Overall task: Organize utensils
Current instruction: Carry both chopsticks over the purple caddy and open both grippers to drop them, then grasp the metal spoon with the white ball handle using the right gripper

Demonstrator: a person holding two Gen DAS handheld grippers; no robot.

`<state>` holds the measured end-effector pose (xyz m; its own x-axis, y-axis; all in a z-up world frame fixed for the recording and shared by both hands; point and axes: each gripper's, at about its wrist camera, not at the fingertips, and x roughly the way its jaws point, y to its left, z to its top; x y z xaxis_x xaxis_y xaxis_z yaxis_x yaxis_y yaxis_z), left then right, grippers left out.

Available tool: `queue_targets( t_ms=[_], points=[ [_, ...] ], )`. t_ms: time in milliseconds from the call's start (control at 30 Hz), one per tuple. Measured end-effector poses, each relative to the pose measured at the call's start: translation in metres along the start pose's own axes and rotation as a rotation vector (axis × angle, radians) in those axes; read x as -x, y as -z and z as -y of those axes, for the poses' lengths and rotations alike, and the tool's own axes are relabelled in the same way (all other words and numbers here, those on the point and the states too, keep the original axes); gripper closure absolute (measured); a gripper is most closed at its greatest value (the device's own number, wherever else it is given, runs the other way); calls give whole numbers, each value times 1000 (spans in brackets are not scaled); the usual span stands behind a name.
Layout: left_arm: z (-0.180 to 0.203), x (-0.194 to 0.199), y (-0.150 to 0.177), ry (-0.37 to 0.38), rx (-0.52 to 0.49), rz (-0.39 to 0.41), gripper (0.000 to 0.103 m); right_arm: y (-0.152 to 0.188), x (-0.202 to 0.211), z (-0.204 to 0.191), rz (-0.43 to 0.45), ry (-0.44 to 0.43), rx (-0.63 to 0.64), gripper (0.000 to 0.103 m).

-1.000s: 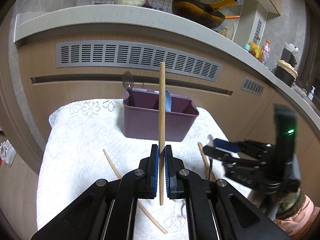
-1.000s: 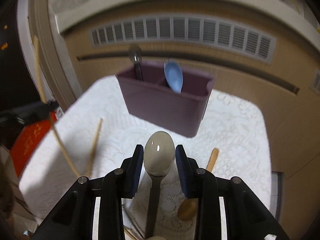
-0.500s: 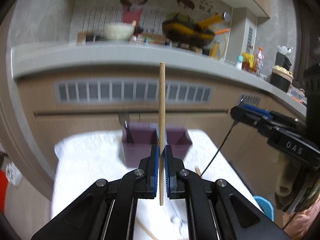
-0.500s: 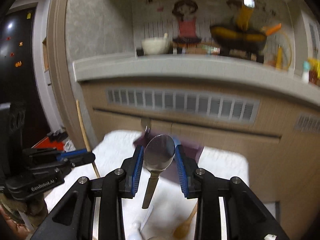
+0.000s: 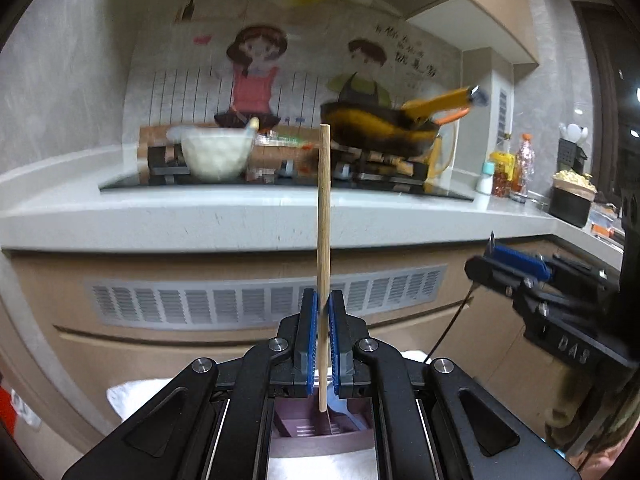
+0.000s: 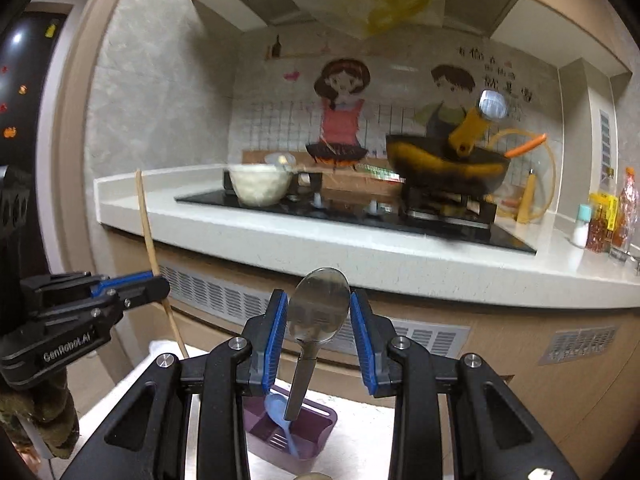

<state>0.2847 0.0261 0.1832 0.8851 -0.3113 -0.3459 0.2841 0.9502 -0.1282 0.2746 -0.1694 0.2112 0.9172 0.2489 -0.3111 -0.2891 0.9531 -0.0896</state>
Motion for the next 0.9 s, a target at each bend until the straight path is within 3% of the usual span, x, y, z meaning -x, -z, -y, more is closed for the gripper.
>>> queue_targets(
  t_ms=[233, 467, 533, 567, 700, 767, 833, 900],
  points=[
    [-19, -80, 51, -8, 58, -172, 97, 52, -66, 1, -135, 11, -15, 73],
    [-32, -130, 101, -20, 107, -345, 91, 109, -121, 2, -355, -110, -118, 69],
    [-33, -126, 106, -27, 121, -345, 76, 123, -129, 2, -406, -123, -137, 50],
    [-34, -121, 108, -33, 125, -336, 73, 127, -128, 3, -409, -118, -143, 46],
    [-31, -87, 118, -73, 98, -302, 45, 135, -103, 7, -375, -99, -141, 43],
    [-26, -68, 130, -99, 76, -305, 41, 138, -87, 8, -366, -92, -137, 39],
    [-27, -51, 144, -104, 75, -327, 41, 147, -65, 5, -365, -72, -107, 23],
    [-24, -36, 163, -104, 79, -358, 40, 160, -43, -2, -378, -69, -72, 18]
  ],
)
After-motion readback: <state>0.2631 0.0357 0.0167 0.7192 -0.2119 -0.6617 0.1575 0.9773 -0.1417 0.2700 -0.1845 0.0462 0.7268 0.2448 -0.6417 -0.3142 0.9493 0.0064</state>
